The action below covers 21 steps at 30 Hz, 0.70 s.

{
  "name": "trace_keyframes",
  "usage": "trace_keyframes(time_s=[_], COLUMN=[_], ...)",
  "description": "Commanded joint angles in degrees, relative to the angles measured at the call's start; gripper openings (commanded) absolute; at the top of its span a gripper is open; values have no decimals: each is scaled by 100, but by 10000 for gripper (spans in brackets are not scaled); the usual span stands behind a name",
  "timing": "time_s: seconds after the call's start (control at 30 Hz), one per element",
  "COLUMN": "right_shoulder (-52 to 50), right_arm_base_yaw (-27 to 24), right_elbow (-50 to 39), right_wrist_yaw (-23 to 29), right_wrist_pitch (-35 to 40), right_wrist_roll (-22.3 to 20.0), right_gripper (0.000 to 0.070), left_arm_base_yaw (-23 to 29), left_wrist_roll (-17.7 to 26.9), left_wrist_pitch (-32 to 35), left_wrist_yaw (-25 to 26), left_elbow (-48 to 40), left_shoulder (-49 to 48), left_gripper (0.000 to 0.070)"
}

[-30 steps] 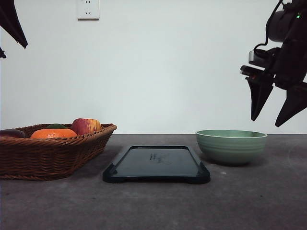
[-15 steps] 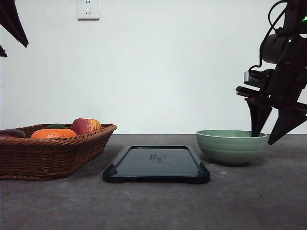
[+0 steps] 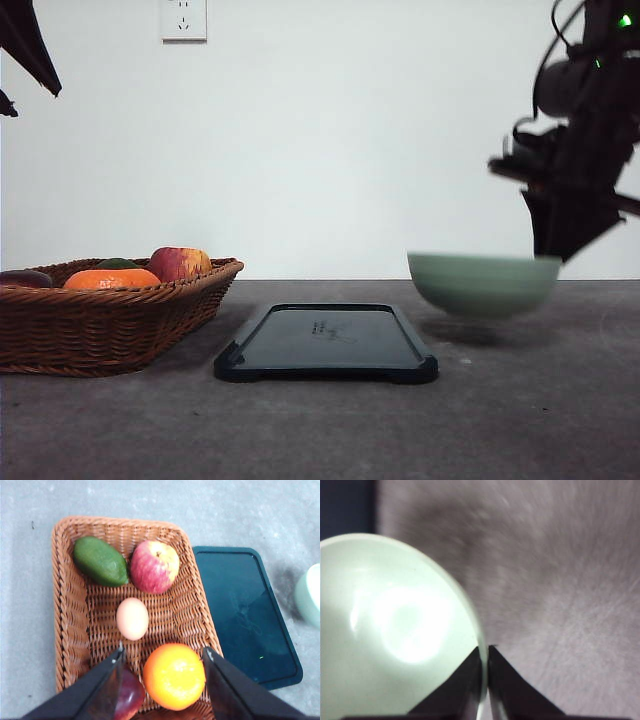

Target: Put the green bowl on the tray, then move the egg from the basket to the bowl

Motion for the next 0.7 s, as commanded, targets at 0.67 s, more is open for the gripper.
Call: trace_keyframes(time_s=[0.67], right_shoulder=[793], right_arm_base_yaw=[1601], right_elbow=[1979], right_wrist_yaw=[237], right_wrist_pitch=[92], right_wrist_roll=[112], right_gripper=[1], left_arm_base_yaw=[-4], left_wrist_roll=[20], left_wrist_pitch=[85], left_wrist_yaw=[15], left_elbow=[140], left_shoulder=[57], left_gripper=[310])
